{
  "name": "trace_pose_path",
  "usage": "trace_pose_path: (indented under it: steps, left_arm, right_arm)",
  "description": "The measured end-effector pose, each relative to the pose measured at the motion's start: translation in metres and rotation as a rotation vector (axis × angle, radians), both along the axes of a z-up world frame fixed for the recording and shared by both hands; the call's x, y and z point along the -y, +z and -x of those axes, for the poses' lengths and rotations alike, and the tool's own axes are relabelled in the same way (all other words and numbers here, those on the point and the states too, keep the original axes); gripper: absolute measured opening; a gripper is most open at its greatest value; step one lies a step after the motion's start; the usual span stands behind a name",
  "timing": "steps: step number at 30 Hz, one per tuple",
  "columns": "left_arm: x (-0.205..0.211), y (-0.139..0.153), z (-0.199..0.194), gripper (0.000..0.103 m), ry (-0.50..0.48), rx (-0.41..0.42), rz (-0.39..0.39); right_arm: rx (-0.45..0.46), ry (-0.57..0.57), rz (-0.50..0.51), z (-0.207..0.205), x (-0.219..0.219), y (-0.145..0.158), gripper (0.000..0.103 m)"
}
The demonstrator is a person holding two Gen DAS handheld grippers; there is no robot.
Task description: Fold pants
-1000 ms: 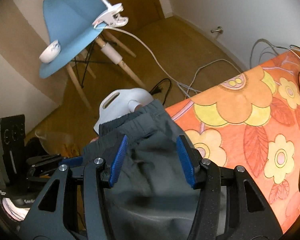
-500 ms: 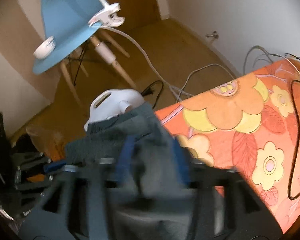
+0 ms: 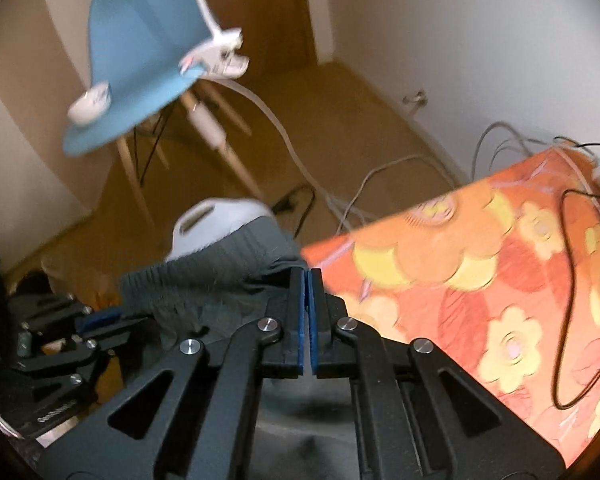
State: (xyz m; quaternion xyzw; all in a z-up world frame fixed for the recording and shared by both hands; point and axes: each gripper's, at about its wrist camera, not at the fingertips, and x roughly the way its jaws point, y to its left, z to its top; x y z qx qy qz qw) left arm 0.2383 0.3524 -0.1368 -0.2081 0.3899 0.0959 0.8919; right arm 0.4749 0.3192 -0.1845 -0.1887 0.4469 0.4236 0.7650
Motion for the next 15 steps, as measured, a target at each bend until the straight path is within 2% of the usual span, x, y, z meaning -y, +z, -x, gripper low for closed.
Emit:
trace_pose_path:
  steps: [6,9,12,15]
  left_arm:
    - [-0.005,-0.018,-0.014,0.007,0.002,-0.058,-0.028]
    - [-0.008,-0.026,-0.012,0.008,0.005,-0.093,-0.03]
    - [-0.015,-0.026,-0.008,0.012,0.028,-0.1,0.005]
    - [-0.016,-0.02,-0.004,0.029,0.052,-0.109,-0.033]
  right_arm:
    - [0.04,-0.026,0.065,-0.008,-0.013,-0.013,0.002]
    - [0.003,-0.032,0.088,-0.008,-0.011,-0.019,0.003]
    - [0.016,-0.044,0.075,-0.006,0.005,-0.003,0.014]
    - [0.013,-0.065,0.035,-0.004,0.036,0.026,0.018]
